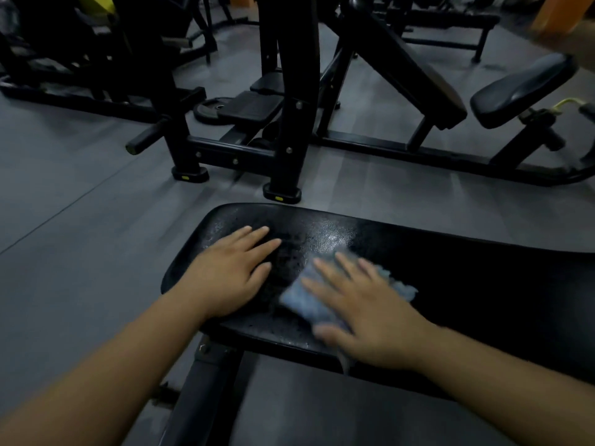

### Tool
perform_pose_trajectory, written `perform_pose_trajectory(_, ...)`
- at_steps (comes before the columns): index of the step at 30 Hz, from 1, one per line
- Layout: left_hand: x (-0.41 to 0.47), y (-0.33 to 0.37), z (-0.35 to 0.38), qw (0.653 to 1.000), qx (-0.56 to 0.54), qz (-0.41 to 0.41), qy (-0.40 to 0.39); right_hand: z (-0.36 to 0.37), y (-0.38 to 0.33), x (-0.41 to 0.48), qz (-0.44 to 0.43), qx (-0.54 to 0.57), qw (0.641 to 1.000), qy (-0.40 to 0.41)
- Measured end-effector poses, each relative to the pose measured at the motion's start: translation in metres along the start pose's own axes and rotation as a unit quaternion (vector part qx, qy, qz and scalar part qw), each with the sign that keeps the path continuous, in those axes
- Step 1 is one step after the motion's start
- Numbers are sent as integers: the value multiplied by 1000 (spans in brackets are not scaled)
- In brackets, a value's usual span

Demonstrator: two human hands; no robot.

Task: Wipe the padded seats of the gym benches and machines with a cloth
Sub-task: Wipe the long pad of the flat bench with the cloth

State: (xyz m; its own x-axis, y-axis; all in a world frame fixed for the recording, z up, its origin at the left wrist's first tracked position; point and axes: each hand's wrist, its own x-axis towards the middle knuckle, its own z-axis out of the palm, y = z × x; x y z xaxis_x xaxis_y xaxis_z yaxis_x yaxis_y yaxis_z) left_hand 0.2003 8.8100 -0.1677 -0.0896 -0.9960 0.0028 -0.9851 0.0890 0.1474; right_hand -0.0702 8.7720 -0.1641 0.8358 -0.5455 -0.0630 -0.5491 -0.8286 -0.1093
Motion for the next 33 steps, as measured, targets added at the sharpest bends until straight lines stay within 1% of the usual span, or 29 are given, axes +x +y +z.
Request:
perform_pose_trajectory(1,-2,-6,1,1000,7,-6,5,-1,3,-13,-42,7,999,-10)
perform_pose_trajectory(2,-4,-10,2,1000,15,-12,7,-3,15,-16,-52,11,998,-17)
perform_pose_trajectory(3,-5,-11,2,1000,21,-18,4,-5,31,-9,-27,10,999,-19)
perform_pose_trajectory(5,-5,-9,4,999,24,-22,-6,-10,61,24,77,1,997,-7)
perform_pose_trajectory(7,-5,-9,3,999,27,-25,-7,-8,65,68,176,-1,984,2)
perform_pose_trajectory(8,-6,-9,3,999,28,-27,-6,-7,56,82,201,-1,980,5)
perform_pose_trajectory(9,-6,-9,3,999,29,-32,-2,-5,44,88,197,-5,980,7)
perform_pose_trajectory(10,-7,-9,4,999,30,-37,1,-2,29,82,163,-10,987,7)
perform_pose_trajectory(13,-7,-8,6,998,36,-43,-2,-2,-4,25,-7,-7,1000,-8)
perform_pose_trajectory(14,-7,-8,6,998,36,-44,-1,-3,-2,11,-37,-5,999,-22)
perform_pose_trajectory(15,-7,-9,6,998,35,-45,1,-7,8,6,-43,-2,999,-34)
perform_pose_trajectory(16,-7,-8,5,999,32,-44,2,-9,22,10,-24,-2,999,-36)
perform_pose_trajectory(18,-8,-7,4,999,24,-39,5,-12,47,38,66,0,998,-16)
perform_pose_trajectory(20,-10,-7,4,999,13,-35,18,-9,48,72,155,-1,988,2)
perform_pose_trajectory(21,-10,-7,4,999,5,-33,26,-6,39,84,170,-6,985,5)
perform_pose_trajectory(22,-11,-6,4,999,-1,-33,34,-3,27,88,156,-13,988,4)
perform_pose_trajectory(23,-12,-6,5,999,-5,-33,39,0,12,82,112,-16,994,6)
perform_pose_trajectory(25,-14,-6,5,998,-10,-37,53,1,-10,52,-15,-9,1000,4)
perform_pose_trajectory(26,-15,-6,4,997,-13,-43,63,-1,-12,37,-60,2,998,-7)
perform_pose_trajectory(27,-15,-6,2,996,-15,-50,75,-3,-5,29,-82,8,996,-20)
perform_pose_trajectory(28,-16,-5,1,995,-18,-58,84,-6,8,30,-73,8,997,-32)
perform_pose_trajectory(29,-16,-5,-1,994,-18,-63,86,-9,22,37,-39,3,999,-32)
perform_pose_trajectory(31,-16,-7,-2,995,-4,-66,71,-12,41,68,64,-7,998,-9)
perform_pose_trajectory(33,-18,-15,-2,995,17,-87,46,-10,35,103,152,-5,988,-2)
